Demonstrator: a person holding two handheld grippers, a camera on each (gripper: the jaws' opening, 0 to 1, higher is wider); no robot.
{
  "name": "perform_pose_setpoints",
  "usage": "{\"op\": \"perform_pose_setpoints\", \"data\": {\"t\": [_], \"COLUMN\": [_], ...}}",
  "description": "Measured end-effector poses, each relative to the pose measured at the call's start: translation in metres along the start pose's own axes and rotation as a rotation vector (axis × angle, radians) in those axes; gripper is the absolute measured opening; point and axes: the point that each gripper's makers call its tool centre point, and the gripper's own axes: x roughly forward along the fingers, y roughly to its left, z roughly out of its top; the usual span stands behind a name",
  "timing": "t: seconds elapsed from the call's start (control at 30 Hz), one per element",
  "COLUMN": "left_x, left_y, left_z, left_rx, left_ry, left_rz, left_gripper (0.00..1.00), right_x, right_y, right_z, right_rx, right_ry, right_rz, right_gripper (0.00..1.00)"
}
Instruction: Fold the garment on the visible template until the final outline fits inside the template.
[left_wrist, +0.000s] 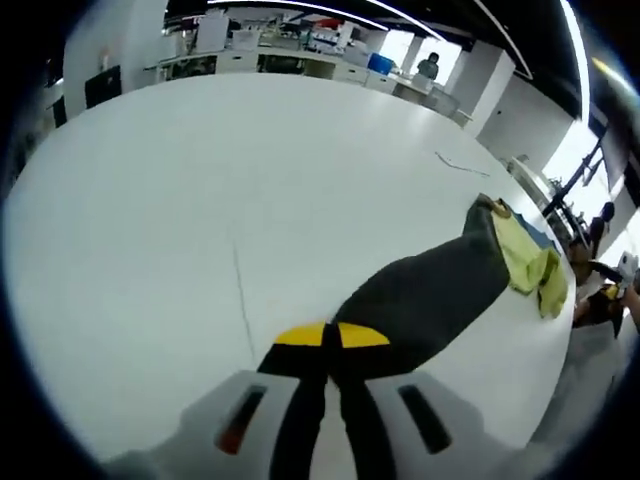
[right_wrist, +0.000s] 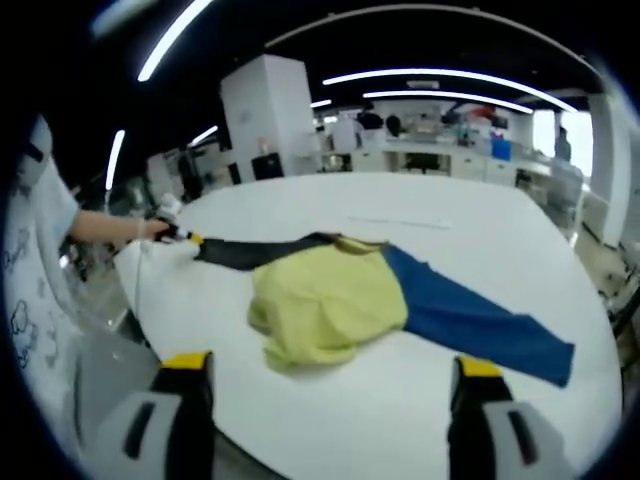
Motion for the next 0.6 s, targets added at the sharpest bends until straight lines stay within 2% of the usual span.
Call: {"op": "perform_pose_setpoints", "data": {"t": [0.07, 0.1, 0.13, 0.2, 0.23, 0.27, 0.4, 0.6], "left_x": [0.006, 0.009, 0.013, 0.016, 0.017, 0.013, 0.011, 0.004], "left_y": [0.004, 0.006, 0.008, 0.008, 0.008, 0.003, 0.001, -0.005], "left_z": [-0.005, -0.01, -0.01, -0.017, -0.011, -0.02, -0.027, -0.042], "left_rx": [-0.032, -0.048, -0.042, -0.071, -0.125, -0.135, -0.085, -0.06], "left_ry": [0.034, 0.072, 0.072, 0.117, 0.078, 0.149, 0.212, 0.257], "left_rz": [0.004, 0.014, 0.019, 0.021, 0.043, 0.014, 0.019, 0.029], "left_gripper": [0.0, 0.0, 0.0, 0.0, 0.0, 0.0, 0.0, 0.0], "right_x": [0.0, 0.0, 0.0, -0.001, -0.001, -0.001, 0.0, 0.002], "right_y": [-0.002, -0.002, -0.003, -0.004, -0.005, -0.005, -0.004, 0.0], "right_z": [-0.001, -0.001, -0.001, -0.002, -0.002, -0.002, -0.003, -0.005], "right_rx": [-0.004, -0.002, 0.001, 0.006, 0.004, 0.004, 0.008, 0.01], "right_ry": [0.006, 0.007, 0.007, 0.012, 0.013, 0.013, 0.011, 0.007], "right_rz": [-0.006, -0.007, -0.008, -0.011, -0.013, -0.013, -0.012, 0.003], "right_gripper": [0.99, 0.99, 0.99, 0.99, 0.99, 0.99, 0.99, 0.99]}}
